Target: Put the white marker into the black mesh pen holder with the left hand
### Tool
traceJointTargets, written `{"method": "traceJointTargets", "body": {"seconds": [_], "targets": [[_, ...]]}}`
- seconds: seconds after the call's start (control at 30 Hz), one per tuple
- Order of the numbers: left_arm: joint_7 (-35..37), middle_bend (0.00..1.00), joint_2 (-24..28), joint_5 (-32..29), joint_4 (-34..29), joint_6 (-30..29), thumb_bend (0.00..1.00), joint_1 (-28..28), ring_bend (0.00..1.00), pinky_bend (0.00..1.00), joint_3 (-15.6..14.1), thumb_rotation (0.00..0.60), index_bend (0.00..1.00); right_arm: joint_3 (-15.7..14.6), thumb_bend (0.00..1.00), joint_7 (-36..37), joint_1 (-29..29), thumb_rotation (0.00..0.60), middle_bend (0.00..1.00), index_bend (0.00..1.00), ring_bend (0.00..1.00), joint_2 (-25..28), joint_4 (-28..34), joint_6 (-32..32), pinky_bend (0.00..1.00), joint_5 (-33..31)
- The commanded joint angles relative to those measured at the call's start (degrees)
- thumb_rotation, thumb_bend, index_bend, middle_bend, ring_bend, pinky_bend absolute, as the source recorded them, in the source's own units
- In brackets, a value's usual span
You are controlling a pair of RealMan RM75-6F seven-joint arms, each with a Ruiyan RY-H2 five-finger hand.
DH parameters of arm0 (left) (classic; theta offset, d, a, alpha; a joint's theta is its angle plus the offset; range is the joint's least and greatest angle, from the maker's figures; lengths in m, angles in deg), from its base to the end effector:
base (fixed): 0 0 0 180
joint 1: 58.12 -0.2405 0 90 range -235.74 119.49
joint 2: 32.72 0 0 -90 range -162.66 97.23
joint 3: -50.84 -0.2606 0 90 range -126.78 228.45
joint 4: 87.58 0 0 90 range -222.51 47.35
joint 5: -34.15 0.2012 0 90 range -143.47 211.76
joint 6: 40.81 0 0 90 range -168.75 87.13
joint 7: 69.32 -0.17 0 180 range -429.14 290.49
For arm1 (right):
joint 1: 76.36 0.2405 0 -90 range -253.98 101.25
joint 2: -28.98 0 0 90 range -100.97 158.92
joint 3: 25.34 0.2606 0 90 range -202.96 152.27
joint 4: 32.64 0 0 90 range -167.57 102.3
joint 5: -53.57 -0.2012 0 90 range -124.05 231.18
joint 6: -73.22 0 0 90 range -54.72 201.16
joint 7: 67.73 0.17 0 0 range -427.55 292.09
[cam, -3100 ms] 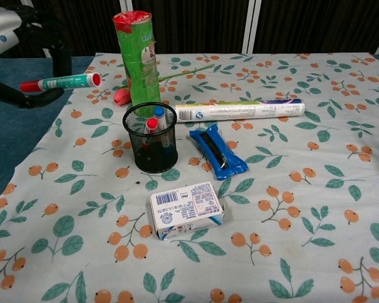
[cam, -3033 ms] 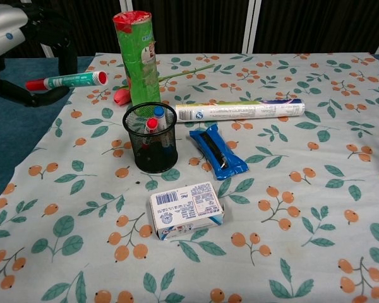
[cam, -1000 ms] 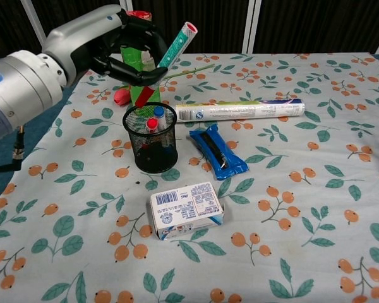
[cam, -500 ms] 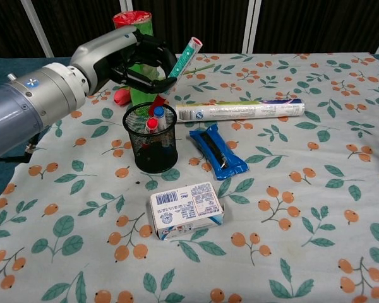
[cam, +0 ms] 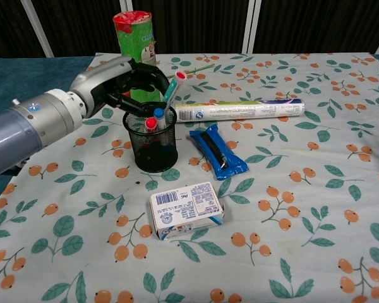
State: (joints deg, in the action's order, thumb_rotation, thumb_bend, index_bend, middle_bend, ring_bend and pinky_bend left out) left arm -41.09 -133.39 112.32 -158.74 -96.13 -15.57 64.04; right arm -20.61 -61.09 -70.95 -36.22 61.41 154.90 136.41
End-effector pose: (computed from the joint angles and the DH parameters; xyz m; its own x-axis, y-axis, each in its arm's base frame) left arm -0.1138 0.3698 -0.0608 -0.2207 0.4537 0.8634 0.8916 -0.2649 0.3672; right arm -0.3112 -0.2153 0.1593 0.2307 -0.0261 0.9727 -0.9723 0.0333 0.2315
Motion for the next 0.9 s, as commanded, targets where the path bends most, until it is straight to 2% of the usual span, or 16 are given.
{"method": "traceJointTargets", "body": {"seconds": [0.03, 0.27, 0.43, 0.57, 0.67, 0.8, 0.9], "targets": [[2.1, 0.33, 0.6, 1.4, 0.5, -0.6, 0.36, -0.9, 0.09, 0.11, -1.4, 0.6, 0.39, 0.0, 0.26, -0.1, 0.0, 0.6, 0.0, 0.05, 0.0, 0.0, 0.0, 0.1, 0.18, 0.1], [4.2, 0.2, 2.3, 4.0, -1.0, -3.0, 0.32, -1.6, 0.04, 0.07, -2.6, 0.6, 0.27, -0.1, 0.26, -0.4, -0.1, 0.6, 0.0, 0.06, 0.0, -0.1, 0.1, 0.3, 0.18, 0.2], [4.4, 0.19, 3.9, 4.9, -3.3, -4.9, 0.32, -2.2, 0.04, 0.07, -2.4, 0.6, 0.26, -0.1, 0.26, -0.4, -0.1, 0.6, 0.0, 0.06, 0.0, -0.1, 0.1, 0.4, 0.18, 0.3], [3.1, 0.19, 6.9, 6.1, -8.1, -7.1, 0.32, -3.2, 0.04, 0.07, -2.7, 0.6, 0.26, -0.2, 0.26, -0.5, -0.1, 0.6, 0.0, 0.06, 0.0, -0.1, 0.0, 0.5, 0.18, 0.6], [-1.0, 0.19, 9.7, 7.0, -12.9, -9.5, 0.3, -4.5, 0.02, 0.07, -3.1, 0.6, 0.25, -0.2, 0.26, -0.5, -0.1, 0.6, 0.0, 0.06, 0.0, 0.0, 0.0, 0.4, 0.18, 0.6], [-15.9, 0.15, 16.0, 8.7, -22.0, -14.8, 0.23, -8.4, 0.0, 0.04, -5.6, 0.6, 0.2, -0.3, 0.26, -0.5, -0.2, 0.6, 0.0, 0.06, 0.0, 0.0, -0.1, 0.6, 0.18, 0.9], [-27.5, 0.08, 20.5, 9.1, -27.0, -18.7, 0.21, -11.8, 0.0, 0.01, -7.5, 0.6, 0.15, -0.4, 0.26, -0.6, -0.2, 0.6, 0.0, 0.06, 0.0, 0.1, -0.2, 0.7, 0.18, 1.2]]}}
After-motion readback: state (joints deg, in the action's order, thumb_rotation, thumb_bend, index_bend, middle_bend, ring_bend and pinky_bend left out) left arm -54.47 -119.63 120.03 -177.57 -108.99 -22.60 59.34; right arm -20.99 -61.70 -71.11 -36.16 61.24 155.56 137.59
